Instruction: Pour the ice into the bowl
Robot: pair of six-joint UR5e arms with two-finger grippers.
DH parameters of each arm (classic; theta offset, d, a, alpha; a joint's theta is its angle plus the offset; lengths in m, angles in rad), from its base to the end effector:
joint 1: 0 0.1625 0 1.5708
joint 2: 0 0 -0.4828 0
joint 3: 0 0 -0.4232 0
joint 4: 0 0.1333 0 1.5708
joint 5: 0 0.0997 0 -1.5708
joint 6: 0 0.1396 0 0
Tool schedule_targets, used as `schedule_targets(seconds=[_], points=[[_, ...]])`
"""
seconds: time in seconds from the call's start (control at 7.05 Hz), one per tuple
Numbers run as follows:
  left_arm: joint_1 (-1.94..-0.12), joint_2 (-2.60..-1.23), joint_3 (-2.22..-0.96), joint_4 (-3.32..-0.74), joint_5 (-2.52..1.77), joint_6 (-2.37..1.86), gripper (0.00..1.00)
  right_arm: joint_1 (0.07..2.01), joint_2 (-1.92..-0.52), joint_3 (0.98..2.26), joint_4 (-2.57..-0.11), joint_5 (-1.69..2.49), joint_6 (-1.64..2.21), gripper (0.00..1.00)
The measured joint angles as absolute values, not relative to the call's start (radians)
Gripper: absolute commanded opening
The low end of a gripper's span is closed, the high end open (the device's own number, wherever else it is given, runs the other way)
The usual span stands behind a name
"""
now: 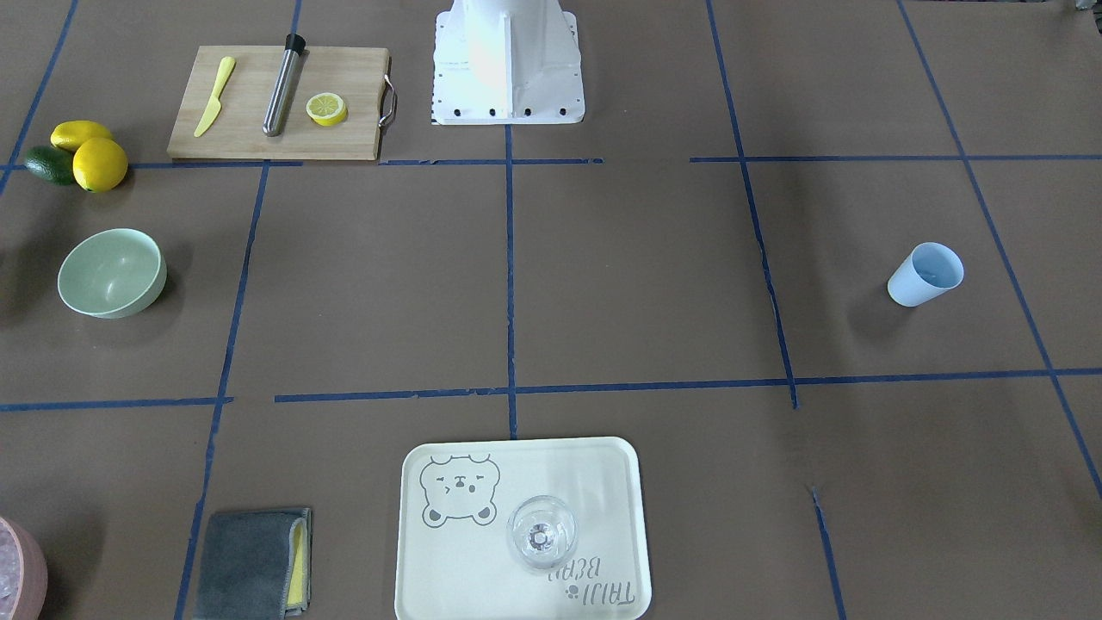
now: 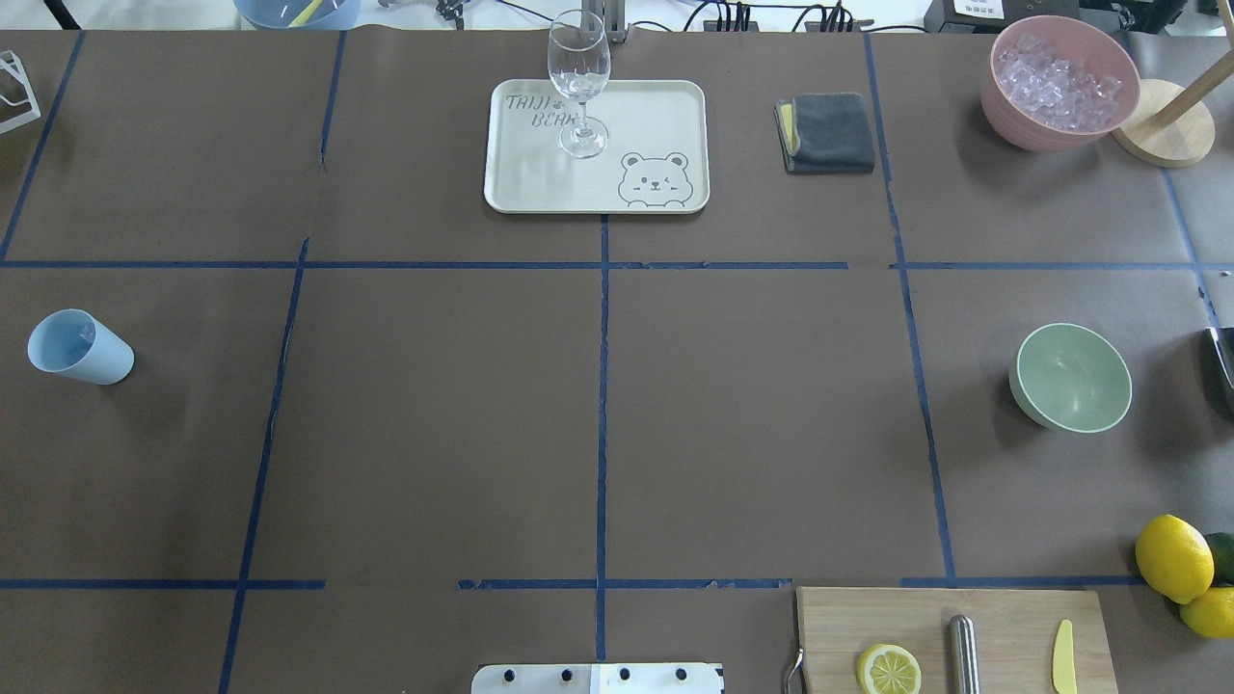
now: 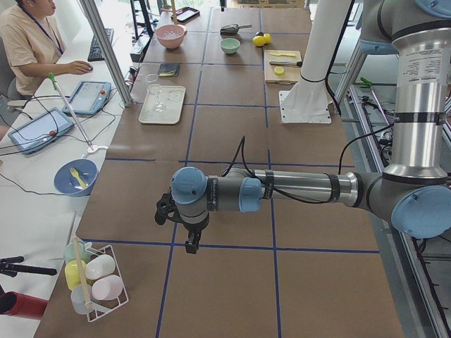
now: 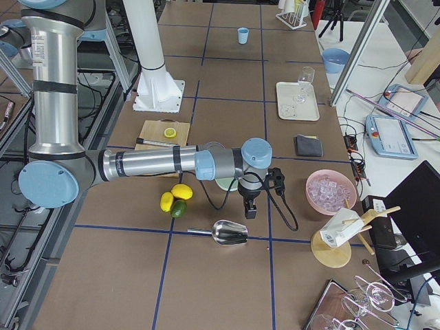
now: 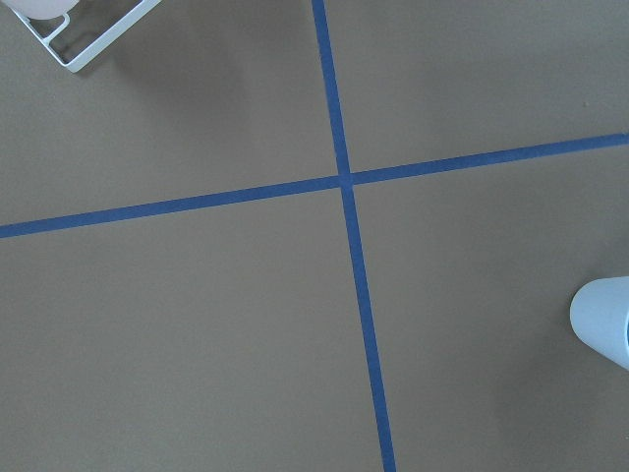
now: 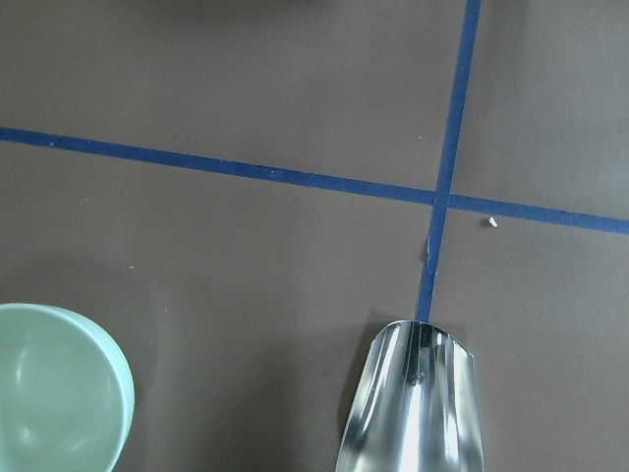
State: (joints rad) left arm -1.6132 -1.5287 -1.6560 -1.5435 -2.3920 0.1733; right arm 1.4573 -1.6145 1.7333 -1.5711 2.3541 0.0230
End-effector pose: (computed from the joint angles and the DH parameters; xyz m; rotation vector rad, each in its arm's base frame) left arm -0.0524 -0.5019 0.7202 0.1033 0.8154 0.1299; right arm -0.0232 -0.5105 0.6811 0.0588 -0.7887 -0.1321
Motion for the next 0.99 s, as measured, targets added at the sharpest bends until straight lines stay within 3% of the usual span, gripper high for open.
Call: schedule_targets(seconds=[0.99], points=[[-1.616,-1.477,-1.73,-1.559,-2.392,0.189,1.0,1.447,-1.623,1.737,-1.559,2.401,0.024,1.0]])
